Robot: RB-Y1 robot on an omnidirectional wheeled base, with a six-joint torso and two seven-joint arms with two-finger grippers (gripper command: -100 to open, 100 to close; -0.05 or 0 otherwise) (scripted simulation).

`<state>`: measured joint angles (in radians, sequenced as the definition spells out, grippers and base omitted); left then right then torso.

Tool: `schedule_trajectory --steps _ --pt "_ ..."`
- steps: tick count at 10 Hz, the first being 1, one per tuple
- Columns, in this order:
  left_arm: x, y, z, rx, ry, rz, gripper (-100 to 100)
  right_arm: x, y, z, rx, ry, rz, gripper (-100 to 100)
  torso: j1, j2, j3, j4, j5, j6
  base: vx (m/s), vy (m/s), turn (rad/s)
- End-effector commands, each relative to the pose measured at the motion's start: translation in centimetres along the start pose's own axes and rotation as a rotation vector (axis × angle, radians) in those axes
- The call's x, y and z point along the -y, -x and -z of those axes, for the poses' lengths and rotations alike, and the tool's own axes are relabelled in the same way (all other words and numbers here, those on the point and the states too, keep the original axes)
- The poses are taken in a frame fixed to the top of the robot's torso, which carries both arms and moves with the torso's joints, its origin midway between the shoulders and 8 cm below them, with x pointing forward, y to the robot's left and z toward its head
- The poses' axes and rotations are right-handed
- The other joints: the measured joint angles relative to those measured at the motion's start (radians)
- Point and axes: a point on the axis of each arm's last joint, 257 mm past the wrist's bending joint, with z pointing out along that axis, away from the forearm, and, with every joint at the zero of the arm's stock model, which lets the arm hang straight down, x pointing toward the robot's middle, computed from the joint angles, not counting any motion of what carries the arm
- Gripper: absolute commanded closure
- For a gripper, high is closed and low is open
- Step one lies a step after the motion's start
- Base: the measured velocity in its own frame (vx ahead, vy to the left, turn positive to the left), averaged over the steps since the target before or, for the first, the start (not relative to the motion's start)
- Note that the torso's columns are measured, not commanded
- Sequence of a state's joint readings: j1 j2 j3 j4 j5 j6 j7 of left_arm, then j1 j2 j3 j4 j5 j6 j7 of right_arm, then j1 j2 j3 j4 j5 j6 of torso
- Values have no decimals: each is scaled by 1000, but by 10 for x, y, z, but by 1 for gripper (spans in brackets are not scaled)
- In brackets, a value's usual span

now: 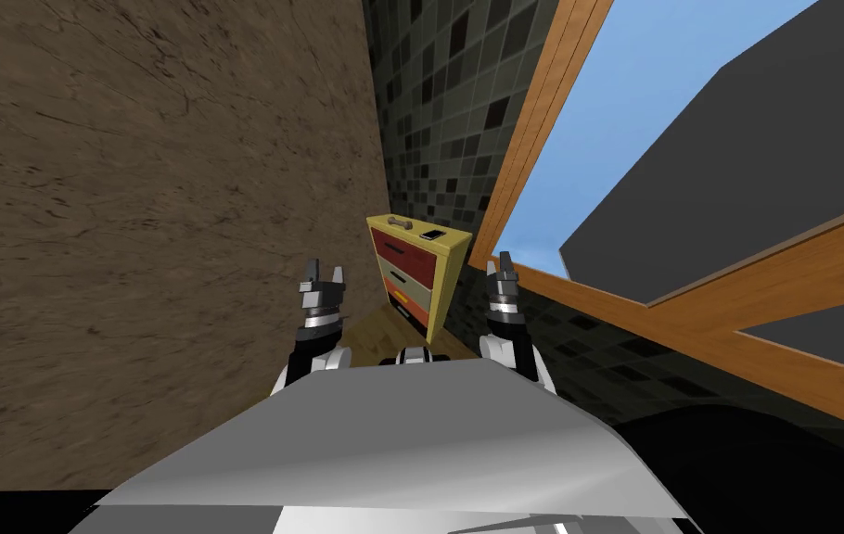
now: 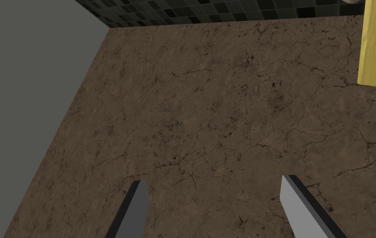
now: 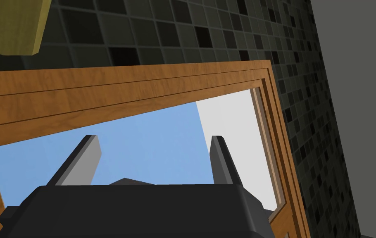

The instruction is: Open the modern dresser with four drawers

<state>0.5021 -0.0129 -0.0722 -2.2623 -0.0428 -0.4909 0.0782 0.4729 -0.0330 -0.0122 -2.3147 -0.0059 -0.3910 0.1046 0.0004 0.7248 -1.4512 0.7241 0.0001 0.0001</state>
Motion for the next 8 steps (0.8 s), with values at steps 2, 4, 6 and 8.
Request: schedule_trajectory --steps 2,4,6,8 --pt "-5 -11 1 -89 33 -30 -100 0 0 0 0 0 0 0 0 12 -24 13 0 0 20 15 -60" --pt "-9 -16 2 -127 59 -40 -100 0 0 0 0 0 0 0 0 13 -25 14 0 0 33 21 -89" --pt "-14 -21 3 -154 89 -45 -100 0 0 0 0 0 0 0 0 13 -25 14 0 0 45 24 -110" --pt "-19 -25 3 -174 124 -47 -100 0 0 0 0 0 0 0 0 13 -25 14 0 0 49 28 -121"
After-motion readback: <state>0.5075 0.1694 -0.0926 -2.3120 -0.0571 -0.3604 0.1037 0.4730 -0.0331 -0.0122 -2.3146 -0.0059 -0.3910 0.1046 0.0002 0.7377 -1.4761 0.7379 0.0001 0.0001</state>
